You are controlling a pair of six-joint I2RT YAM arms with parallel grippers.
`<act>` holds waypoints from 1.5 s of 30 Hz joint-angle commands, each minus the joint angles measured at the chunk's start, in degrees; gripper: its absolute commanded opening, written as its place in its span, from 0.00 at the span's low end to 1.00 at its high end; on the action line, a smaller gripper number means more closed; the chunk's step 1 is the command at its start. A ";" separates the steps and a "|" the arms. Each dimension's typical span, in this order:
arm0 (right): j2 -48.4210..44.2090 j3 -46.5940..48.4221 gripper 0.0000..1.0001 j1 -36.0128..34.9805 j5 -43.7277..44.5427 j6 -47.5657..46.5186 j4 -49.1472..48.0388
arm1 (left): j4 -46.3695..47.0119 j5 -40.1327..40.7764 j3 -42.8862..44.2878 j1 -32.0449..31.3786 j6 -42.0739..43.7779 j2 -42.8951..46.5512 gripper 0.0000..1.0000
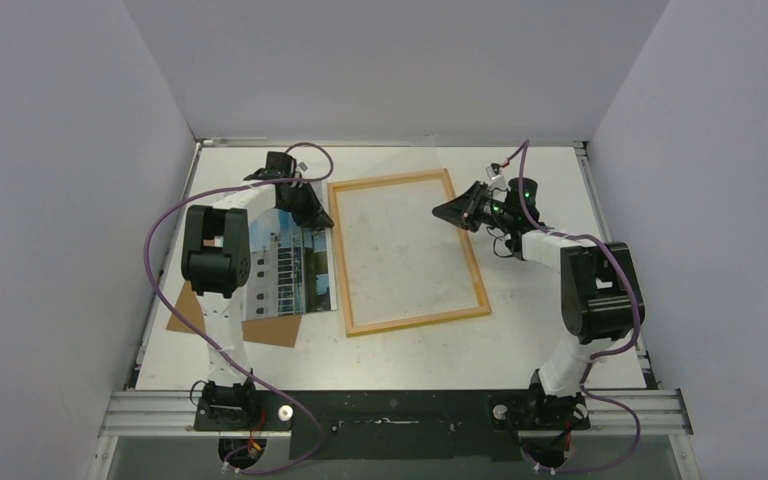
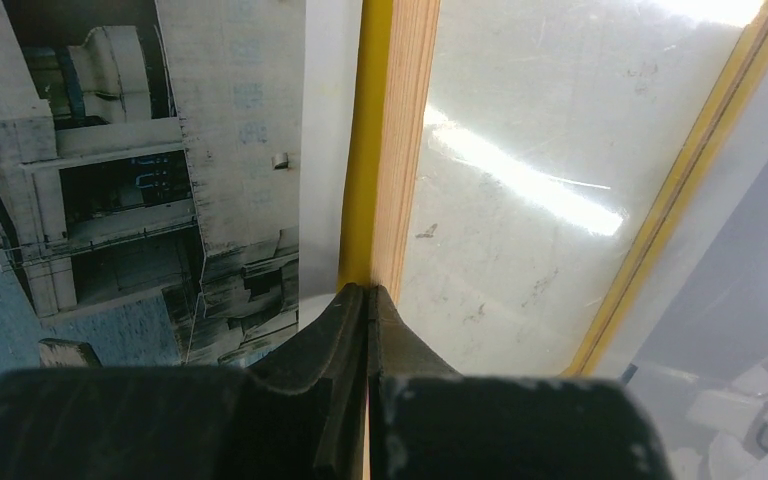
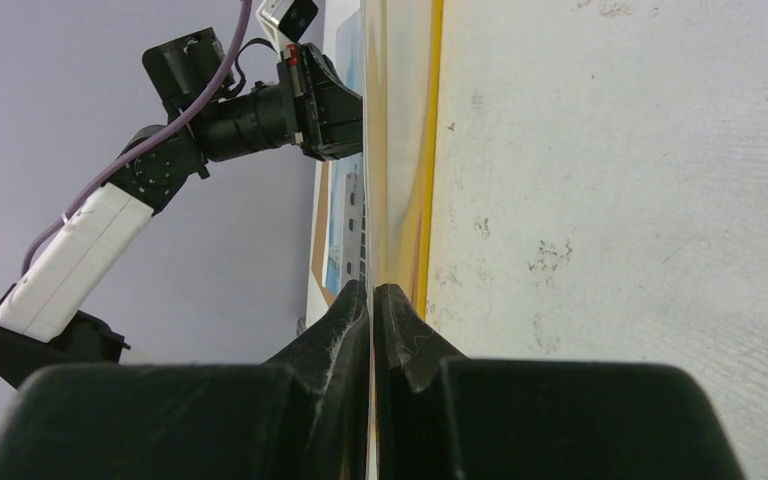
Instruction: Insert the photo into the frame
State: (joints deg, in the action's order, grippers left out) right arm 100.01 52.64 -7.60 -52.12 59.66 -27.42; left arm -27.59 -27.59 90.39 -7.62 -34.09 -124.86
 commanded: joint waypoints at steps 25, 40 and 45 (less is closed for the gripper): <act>1.78 0.00 0.00 -2.15 0.64 -0.66 -5.54 | -2.73 1.59 1.35 -0.38 2.03 -3.90 0.00; 2.62 0.42 0.00 -1.89 2.87 -11.04 7.71 | -3.17 1.23 2.07 -0.36 2.18 -4.61 0.00; 2.65 1.73 0.00 -1.72 3.18 -14.87 12.01 | -3.33 1.06 2.32 -0.34 2.18 -5.01 0.00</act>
State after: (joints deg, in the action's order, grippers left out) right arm 102.13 51.94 -8.21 -46.83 49.67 -19.29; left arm -28.62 -28.58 92.42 -6.98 -33.61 -126.32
